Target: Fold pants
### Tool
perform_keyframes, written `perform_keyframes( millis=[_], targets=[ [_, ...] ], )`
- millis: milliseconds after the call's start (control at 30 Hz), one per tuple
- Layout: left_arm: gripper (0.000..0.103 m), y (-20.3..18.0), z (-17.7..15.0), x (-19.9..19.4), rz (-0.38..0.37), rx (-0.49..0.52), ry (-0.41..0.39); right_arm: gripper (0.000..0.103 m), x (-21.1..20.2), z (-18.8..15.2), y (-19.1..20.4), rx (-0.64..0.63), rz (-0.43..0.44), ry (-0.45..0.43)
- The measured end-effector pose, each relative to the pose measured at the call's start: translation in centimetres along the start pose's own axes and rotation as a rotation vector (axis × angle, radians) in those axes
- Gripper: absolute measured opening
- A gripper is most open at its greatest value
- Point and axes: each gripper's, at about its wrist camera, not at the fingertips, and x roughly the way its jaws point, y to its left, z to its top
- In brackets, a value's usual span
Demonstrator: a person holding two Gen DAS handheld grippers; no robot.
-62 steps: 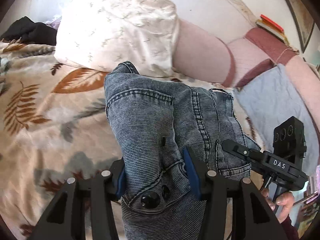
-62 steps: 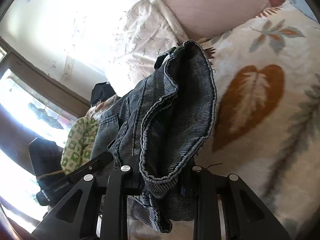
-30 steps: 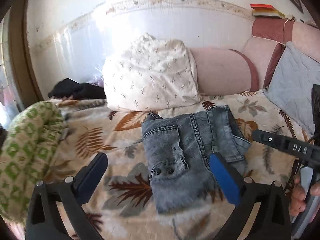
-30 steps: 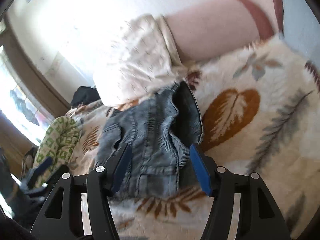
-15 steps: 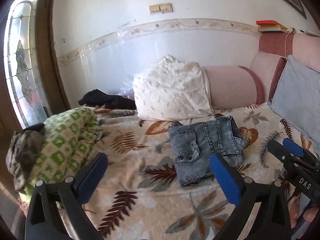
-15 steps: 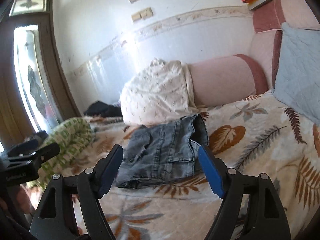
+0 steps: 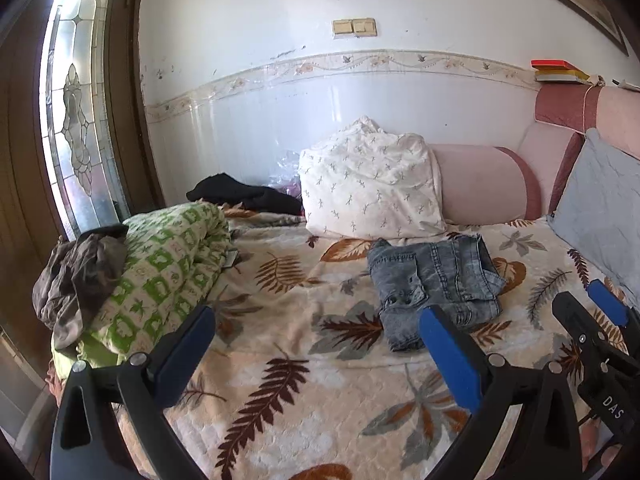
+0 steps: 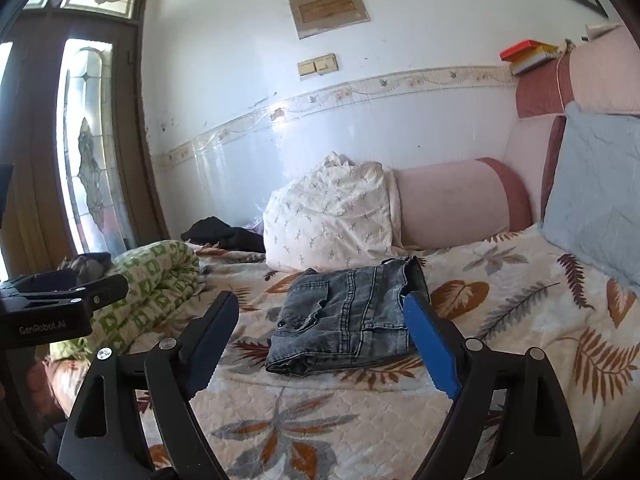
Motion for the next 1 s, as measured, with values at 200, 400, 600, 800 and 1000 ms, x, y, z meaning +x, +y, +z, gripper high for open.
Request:
perform_keyframes(
  millis=[200,400,600,800,1000],
  targets=[
    [0.103,0.7,-1.2,0.1,0.001,-0.011,0.021,0.086,0.5,-0.5,1.3,-0.022,-0.014,0.011],
    [0.103,1.6,-1.9,1.1,0.023,-0.030,0.037,0.086,0.8,-1.2,2.2,-0.066,-0.024,0.017],
    [0.103,1.9,-3.0,3.0,0.040,-0.040,0.063,0.086,1.9,-1.6,2.0,-0.059,-0.033,0.039],
    [0.103,2.0,-4.0,4.9,0.039,-0.042,0.105,0.086,3.0,-2.1,2.2,-0.066,-0.032,0.076],
    [0.103,1.9,-4.4,5.9,0.034,-0.041,0.120,0.086,3.6,-2.9,3.4,-0.126,-0.033,0.082]
  ],
)
